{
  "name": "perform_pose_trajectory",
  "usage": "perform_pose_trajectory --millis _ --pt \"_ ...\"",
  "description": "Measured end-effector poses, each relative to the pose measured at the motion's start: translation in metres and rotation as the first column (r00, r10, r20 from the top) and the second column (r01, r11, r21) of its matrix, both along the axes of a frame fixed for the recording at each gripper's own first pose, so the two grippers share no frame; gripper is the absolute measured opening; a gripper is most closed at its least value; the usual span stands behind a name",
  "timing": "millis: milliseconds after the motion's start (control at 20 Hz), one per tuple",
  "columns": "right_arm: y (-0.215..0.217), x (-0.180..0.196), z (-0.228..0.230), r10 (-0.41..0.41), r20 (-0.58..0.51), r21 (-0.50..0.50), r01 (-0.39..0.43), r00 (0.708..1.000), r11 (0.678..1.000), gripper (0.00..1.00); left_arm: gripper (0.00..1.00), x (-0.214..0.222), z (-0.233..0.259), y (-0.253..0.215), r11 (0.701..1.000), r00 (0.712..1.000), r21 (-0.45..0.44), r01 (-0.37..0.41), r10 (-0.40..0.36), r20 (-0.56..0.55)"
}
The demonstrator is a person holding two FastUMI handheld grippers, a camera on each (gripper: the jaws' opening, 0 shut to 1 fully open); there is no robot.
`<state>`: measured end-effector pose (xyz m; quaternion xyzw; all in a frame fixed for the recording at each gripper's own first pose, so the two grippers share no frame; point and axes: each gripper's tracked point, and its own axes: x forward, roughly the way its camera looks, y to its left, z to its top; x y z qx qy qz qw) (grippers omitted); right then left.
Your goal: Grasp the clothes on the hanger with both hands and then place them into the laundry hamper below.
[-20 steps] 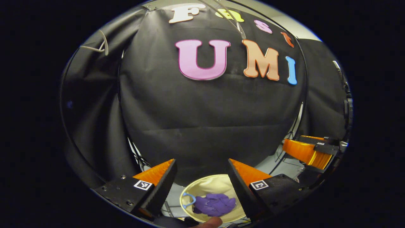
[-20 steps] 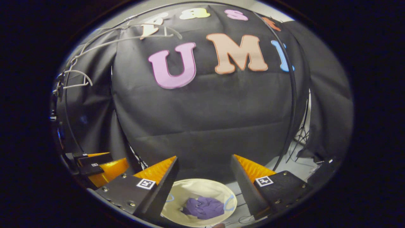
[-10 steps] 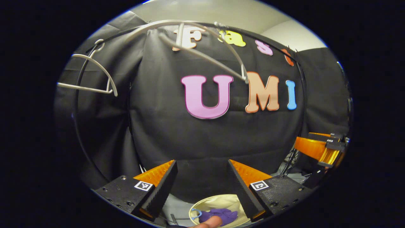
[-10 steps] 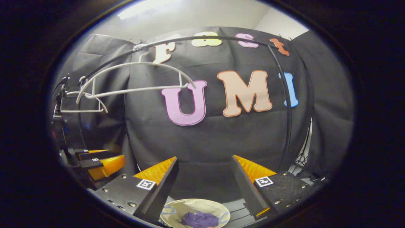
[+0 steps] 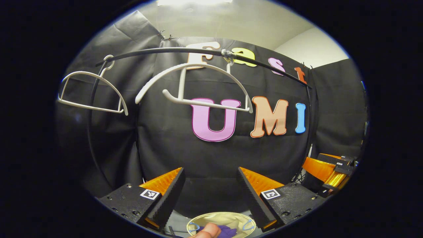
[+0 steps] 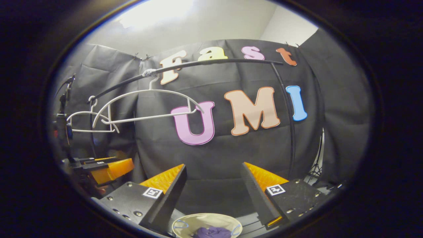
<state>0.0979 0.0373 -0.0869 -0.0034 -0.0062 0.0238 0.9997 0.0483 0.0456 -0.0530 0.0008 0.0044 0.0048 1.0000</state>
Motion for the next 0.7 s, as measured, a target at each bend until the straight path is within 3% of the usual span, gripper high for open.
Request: perform_pose_trajectory --millis 100,150,400,700 --pt "-0.008 -0.012 0.000 0.002 0.024 -0.063 0.000 1.000 0.998 0.94 0.92 0.002 -0.002 -0.004 1.000 1.000 0.022 -0.019 0.019 0.005" --pt "-0.014 -0.017 0.000 -0.005 0.036 -0.071 0.007 0.999 0.997 0.96 0.92 0.002 -0.004 -0.008 0.999 1.000 0.034 -0.028 0.028 0.002" --pt "-0.019 -0.045 -0.002 0.078 0.057 -0.013 -0.078 0.995 0.997 1.00 0.93 -0.008 0.004 -0.043 0.997 0.997 0.074 -0.006 0.000 0.076" --pt "-0.044 -0.065 -0.005 0.104 0.043 -0.011 -0.103 0.994 0.995 0.98 0.93 -0.017 0.005 -0.071 0.998 0.993 0.068 0.007 -0.015 0.115"
